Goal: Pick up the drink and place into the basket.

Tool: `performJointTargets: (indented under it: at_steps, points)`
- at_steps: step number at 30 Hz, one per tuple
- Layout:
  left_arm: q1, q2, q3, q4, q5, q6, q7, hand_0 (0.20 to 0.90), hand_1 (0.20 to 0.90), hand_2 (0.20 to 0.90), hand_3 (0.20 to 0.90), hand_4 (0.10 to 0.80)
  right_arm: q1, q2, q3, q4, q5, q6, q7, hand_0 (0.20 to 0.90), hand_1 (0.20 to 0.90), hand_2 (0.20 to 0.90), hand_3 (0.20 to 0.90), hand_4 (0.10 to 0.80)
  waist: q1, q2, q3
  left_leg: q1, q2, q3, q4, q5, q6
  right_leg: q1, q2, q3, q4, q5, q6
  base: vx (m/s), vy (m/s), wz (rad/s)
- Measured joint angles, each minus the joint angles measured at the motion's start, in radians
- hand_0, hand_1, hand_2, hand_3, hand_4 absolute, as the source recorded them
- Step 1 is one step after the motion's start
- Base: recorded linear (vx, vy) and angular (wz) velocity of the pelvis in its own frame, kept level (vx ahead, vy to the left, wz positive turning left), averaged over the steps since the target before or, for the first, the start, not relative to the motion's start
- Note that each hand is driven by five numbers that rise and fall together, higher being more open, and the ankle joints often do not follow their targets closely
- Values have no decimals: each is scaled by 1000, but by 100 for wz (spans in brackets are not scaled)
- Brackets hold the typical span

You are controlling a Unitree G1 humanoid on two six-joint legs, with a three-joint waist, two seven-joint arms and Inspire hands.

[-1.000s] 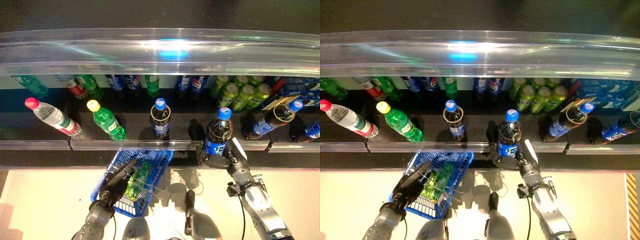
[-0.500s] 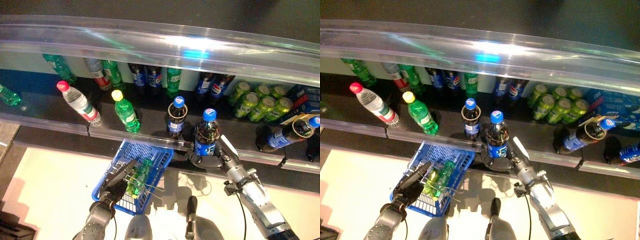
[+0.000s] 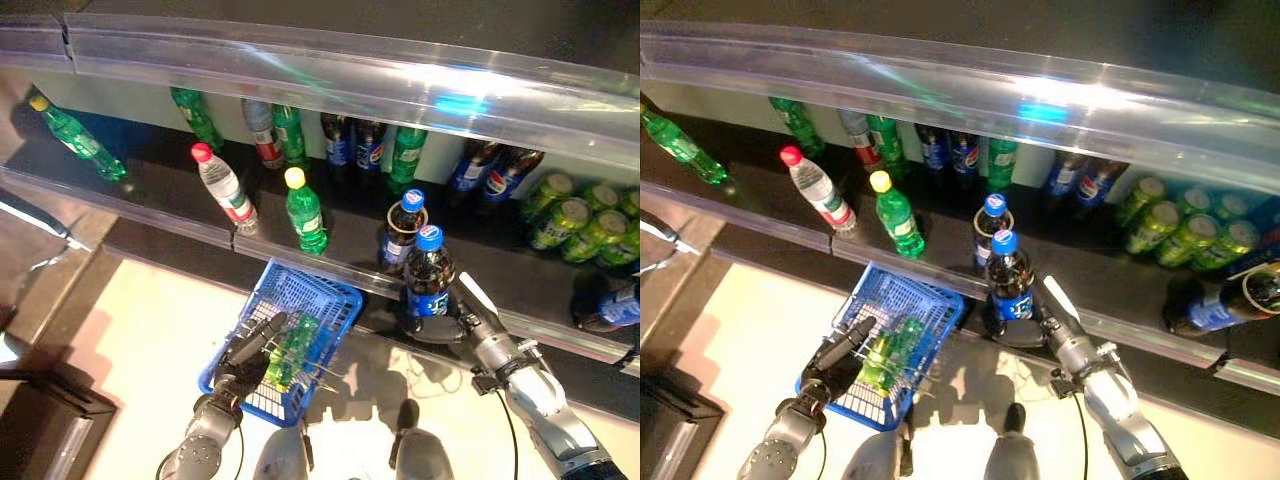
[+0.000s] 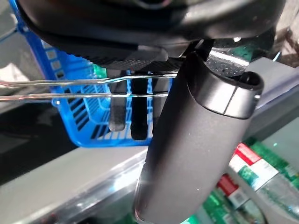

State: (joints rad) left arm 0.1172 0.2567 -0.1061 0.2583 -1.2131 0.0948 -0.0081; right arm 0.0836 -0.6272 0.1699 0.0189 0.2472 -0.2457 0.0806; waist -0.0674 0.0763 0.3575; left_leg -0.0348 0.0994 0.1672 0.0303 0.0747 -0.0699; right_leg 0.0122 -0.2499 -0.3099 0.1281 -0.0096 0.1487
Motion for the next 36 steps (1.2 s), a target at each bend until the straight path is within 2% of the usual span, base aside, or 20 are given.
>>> performJointTargets:
  at_steps: [1, 2, 3, 4, 8, 9, 10, 11, 13, 14, 16, 18, 19, 24, 28, 30, 31, 32, 34, 36]
  points:
    - [1, 10, 0, 0, 0, 5, -3, 300, 300, 300, 200, 100, 18, 19, -1, 0, 0, -1, -9, 300, 300, 300, 200, 100, -8, -26, -11, 4, -25, -6, -15, 4, 10, -1, -17, 54, -1, -9, 13, -98, 126, 36]
    - [4, 19, 0, 0, 0, 7, -8, 300, 300, 300, 200, 100, 27, 31, -1, 0, 0, -2, -10, 300, 300, 300, 200, 100, -15, -44, -19, 8, -35, -15, -26, 11, 17, 3, -25, 72, -5, -15, 23, -119, 170, 49]
    - [17, 49, 0, 0, 0, 20, -20, 300, 300, 300, 200, 100, 44, 69, 4, 0, 0, -5, -12, 300, 300, 300, 200, 100, -17, -79, -27, 18, -61, -22, -49, 23, 27, 7, -52, 98, -3, -20, 49, -110, 160, 36]
    - [28, 68, 0, 0, 0, 33, -23, 300, 300, 300, 200, 100, 46, 93, 11, 0, -1, -6, -12, 300, 300, 300, 200, 100, -14, -94, -27, 21, -75, -21, -49, 24, 33, 11, -67, 97, -4, -18, 60, -135, 186, 25]
    - [57, 103, 0, 1, 1, 66, -26, 300, 300, 300, 200, 100, 47, 128, 56, -1, -7, -6, -11, 300, 300, 300, 200, 100, -17, -102, -24, 51, -111, -46, -78, 32, 61, 33, -102, 104, 17, -9, 74, -108, 117, 18]
    - [53, 105, 0, 1, 1, 72, -29, 300, 300, 300, 200, 100, 46, 127, 62, -2, -14, -6, -11, 300, 300, 300, 200, 100, -20, -90, -18, 68, -107, -67, -100, 41, 71, 17, -98, 125, 70, -10, 74, -117, 55, 40]
    - [44, 105, -1, 0, 4, 79, -30, 300, 300, 300, 200, 100, 46, 126, 64, -5, -17, -6, -14, 300, 300, 300, 200, 100, -25, -75, -10, 77, -95, -88, -114, 52, 74, -16, -79, 177, 122, -59, 77, -112, -10, 49]
    - [33, 110, -1, -2, 8, 79, -31, 300, 300, 300, 200, 100, 46, 123, 67, -15, -19, -6, -15, 300, 300, 300, 200, 100, -29, -63, -7, 66, -76, -102, -115, 54, 71, -15, -30, 232, 75, -77, 63, -91, -44, 47]
    - [17, 135, -1, -11, 9, 79, -33, 300, 300, 300, 200, 100, 47, 122, 71, -43, -19, -6, -16, 300, 300, 300, 200, 100, -20, -75, -14, 41, -73, -114, -117, 60, 60, -8, 16, 250, -60, -59, 39, -81, -92, 53]
    - [4, 141, -3, -9, 15, 80, -32, 300, 300, 300, 200, 100, 45, 120, 70, -50, -18, -12, -19, 300, 300, 300, 200, 100, -33, -79, -16, 25, -72, -121, -122, 62, 49, 17, 28, 268, -103, 15, 31, -97, -152, 92]
    - [-5, 132, -16, -10, 29, 78, -29, 300, 300, 300, 200, 100, 38, 107, 71, -45, -18, -14, -42, 300, 300, 300, 200, 100, -31, -69, -17, 11, -47, -117, -119, 63, 50, 39, 47, 238, -132, 30, 16, -94, -201, 68]
    - [-3, 133, -23, -10, 46, 77, -23, 300, 300, 300, 200, 100, 38, 103, 71, -45, -18, -14, -63, 300, 300, 300, 200, 100, -18, -66, -19, 13, -28, -126, -115, 83, 24, 59, 74, 219, -143, 27, 7, -78, -214, 29]
    - [-1, 133, -24, -10, 51, 78, -15, 300, 300, 300, 200, 100, 33, 100, 69, -45, -15, -14, -69, 300, 300, 300, 200, 100, -16, -69, -21, 13, -29, -143, -115, 91, 11, 82, 76, 203, -165, 28, 6, -58, -220, 38]
    - [20, 134, -20, -11, 51, 77, 1, 300, 300, 300, 200, 100, 17, 99, 70, -45, -9, -9, -58, 300, 300, 300, 200, 100, 5, -69, -22, 15, -32, -177, -114, 94, 7, 131, 82, 180, -211, 30, 4, -44, -148, 26]
    - [25, 138, -20, -15, 51, 77, 1, 300, 300, 300, 200, 100, 5, 89, 75, -44, -9, 1, -55, 300, 300, 300, 200, 100, 45, -67, -23, 0, -22, -205, -114, 108, -10, 146, 107, 147, -211, 22, -8, -107, -68, 37]
    - [20, 139, -23, -17, 50, 77, 0, 300, 300, 300, 200, 100, -6, 75, 77, -45, -9, 1, -55, 300, 300, 300, 200, 100, 39, -62, -24, -24, -5, -177, -121, 101, -7, 153, 121, 115, -211, 18, -15, -144, 82, 65]
    - [18, 140, -29, -17, 49, 77, 0, 300, 300, 300, 200, 100, -9, 62, 80, -44, -9, 1, -57, 300, 300, 300, 200, 100, 41, -61, -23, -28, 15, -109, -121, 91, 2, 160, 121, 95, -208, 15, -19, -110, 173, 61]
    - [18, 145, -38, -20, 48, 77, -5, 300, 300, 300, 200, 100, -15, 54, 84, -43, -9, 1, -57, 300, 300, 300, 200, 100, 50, -60, -23, -27, 15, -95, -117, 78, 0, 157, 113, 93, -200, 9, -20, -52, 209, 32]
    - [18, 146, -49, -36, 46, 79, -5, 300, 300, 300, 200, 100, -35, 52, 95, -43, -7, 0, -55, 300, 300, 300, 200, 100, 63, -48, -21, -24, 12, -95, -117, 76, -2, 158, 107, 97, -200, 7, -23, 11, 215, 0]
    - [19, 146, -57, -55, 34, 80, -5, 300, 300, 300, 200, 100, -39, 53, 104, -43, -3, 0, -52, 300, 300, 300, 200, 100, 64, -41, -24, -23, 4, -95, -117, 83, 6, 162, 104, 96, -199, 7, -12, 41, 171, 2]
